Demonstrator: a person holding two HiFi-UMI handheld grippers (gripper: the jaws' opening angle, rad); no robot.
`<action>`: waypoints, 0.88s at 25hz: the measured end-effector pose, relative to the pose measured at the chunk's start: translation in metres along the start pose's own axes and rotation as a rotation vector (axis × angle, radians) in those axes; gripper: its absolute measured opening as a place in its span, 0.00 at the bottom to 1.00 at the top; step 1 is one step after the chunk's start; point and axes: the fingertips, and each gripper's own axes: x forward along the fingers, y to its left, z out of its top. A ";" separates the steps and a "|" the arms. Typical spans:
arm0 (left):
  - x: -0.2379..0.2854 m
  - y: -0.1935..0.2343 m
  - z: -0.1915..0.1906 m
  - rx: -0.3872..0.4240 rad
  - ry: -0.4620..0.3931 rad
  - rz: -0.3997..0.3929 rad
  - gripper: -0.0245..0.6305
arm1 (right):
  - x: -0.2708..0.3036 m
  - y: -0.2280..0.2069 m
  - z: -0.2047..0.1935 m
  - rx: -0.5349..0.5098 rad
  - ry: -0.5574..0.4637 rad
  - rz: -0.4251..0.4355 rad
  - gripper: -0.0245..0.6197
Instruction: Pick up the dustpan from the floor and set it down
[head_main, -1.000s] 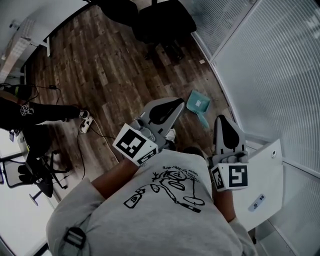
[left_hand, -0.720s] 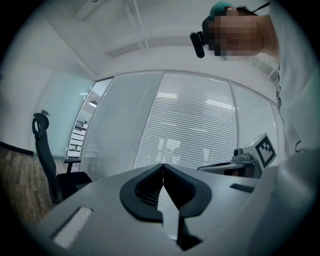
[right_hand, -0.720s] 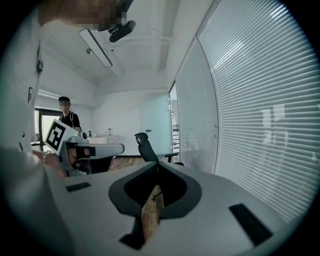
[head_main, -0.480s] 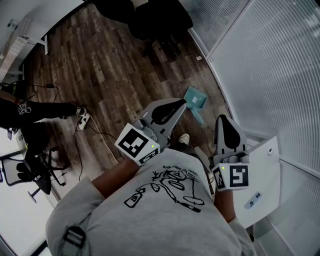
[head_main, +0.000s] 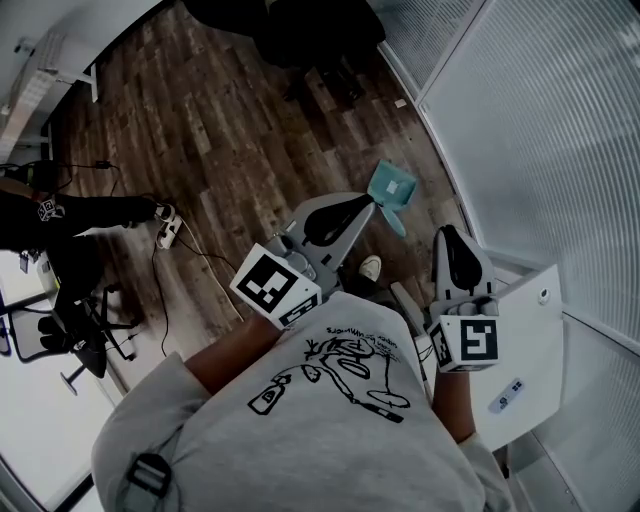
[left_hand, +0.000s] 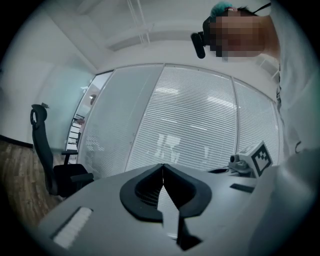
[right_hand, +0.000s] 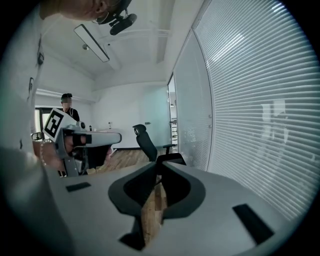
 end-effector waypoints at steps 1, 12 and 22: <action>-0.001 -0.001 -0.001 -0.001 0.002 0.004 0.04 | 0.000 0.000 -0.005 0.005 0.007 0.003 0.05; -0.005 0.001 -0.013 -0.016 0.031 0.023 0.04 | 0.012 0.003 -0.060 -0.029 0.135 0.039 0.05; -0.011 0.000 -0.022 -0.027 0.048 0.034 0.04 | 0.025 0.008 -0.107 -0.020 0.229 0.083 0.05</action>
